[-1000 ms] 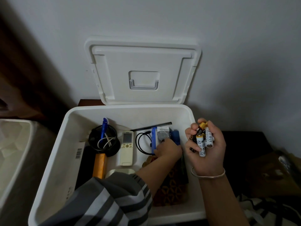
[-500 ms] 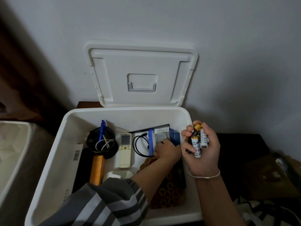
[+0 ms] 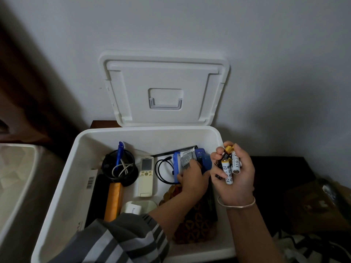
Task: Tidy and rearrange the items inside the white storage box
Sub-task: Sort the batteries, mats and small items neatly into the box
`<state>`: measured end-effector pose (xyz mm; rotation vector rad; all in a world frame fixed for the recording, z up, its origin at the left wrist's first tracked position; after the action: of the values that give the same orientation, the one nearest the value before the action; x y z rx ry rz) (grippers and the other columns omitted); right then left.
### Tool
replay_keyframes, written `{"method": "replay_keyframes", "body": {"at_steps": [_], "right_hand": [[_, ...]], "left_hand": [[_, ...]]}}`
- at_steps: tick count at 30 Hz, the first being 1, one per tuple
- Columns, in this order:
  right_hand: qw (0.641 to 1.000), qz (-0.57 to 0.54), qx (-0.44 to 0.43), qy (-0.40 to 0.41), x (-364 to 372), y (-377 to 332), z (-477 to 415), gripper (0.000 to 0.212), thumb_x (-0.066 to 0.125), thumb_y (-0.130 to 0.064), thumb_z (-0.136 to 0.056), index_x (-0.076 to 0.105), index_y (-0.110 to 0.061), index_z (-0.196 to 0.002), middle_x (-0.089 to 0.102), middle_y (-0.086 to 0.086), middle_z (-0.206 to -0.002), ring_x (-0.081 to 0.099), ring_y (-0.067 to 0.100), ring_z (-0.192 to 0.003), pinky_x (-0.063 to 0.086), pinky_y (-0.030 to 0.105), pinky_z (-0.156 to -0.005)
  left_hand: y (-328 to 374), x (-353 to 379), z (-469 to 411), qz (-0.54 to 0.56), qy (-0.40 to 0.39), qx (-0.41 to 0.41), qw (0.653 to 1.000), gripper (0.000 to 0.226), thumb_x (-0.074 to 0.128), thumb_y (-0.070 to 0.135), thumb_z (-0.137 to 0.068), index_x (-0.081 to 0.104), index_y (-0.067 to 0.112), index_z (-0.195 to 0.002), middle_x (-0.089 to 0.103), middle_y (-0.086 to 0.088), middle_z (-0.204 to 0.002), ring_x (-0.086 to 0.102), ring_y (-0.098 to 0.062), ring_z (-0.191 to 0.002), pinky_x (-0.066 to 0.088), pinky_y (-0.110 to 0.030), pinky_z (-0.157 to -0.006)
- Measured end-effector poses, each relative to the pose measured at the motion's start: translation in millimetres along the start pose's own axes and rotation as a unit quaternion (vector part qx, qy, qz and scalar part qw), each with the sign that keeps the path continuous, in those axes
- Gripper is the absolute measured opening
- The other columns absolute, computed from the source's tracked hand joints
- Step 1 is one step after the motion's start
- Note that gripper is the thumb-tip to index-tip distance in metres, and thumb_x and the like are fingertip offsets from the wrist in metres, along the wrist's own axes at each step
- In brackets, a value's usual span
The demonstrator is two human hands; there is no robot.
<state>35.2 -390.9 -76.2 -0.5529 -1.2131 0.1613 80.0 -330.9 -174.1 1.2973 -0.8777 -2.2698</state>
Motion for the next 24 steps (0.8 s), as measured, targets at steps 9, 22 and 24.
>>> {"method": "replay_keyframes", "body": {"at_steps": [9,22,24], "right_hand": [[1.0,-0.013,-0.001,-0.019,2.3,-2.2,0.9,0.022,0.042,-0.03,-0.088,0.057,-0.014,-0.086,0.051,0.0,-0.072,0.051,0.007,-0.062,0.036,0.011,-0.032],[0.997,0.043,0.068,-0.008,-0.2,16.4,-3.1,0.017,0.052,-0.029,-0.087,0.06,-0.014,-0.083,0.056,0.0,-0.072,0.056,0.008,-0.063,0.036,0.013,-0.031],[0.993,0.076,0.09,0.004,-3.0,23.9,-4.3,0.016,0.055,-0.028,-0.087,0.06,-0.014,-0.082,0.057,0.001,-0.071,0.057,0.009,-0.06,0.034,0.014,-0.03]], "left_hand": [[24.8,-44.5,13.8,0.175,0.057,0.155,0.971,0.039,0.064,0.024,-0.09,0.037,0.019,-0.118,0.059,0.003,-0.112,0.059,-0.014,-0.101,0.047,-0.031,-0.092],[-53.4,-164.1,64.5,0.485,-0.084,0.002,0.87,0.04,0.06,0.032,-0.089,0.056,0.017,-0.126,0.069,-0.014,-0.113,0.068,-0.026,-0.099,0.054,-0.03,-0.077],[-77.1,-167.9,72.5,0.492,-0.069,-0.023,0.868,0.036,0.061,0.029,-0.089,0.059,0.014,-0.121,0.068,-0.015,-0.11,0.067,-0.024,-0.092,0.055,-0.028,-0.072]]}}
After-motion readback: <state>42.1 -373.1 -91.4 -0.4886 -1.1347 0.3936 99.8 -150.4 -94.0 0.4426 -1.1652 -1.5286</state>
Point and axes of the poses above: each hand's wrist, its own z-axis away from the middle knuckle, its own x-axis out of the palm, y = z × x, the point moved 7 cm from there along -z, towards the middle knuckle
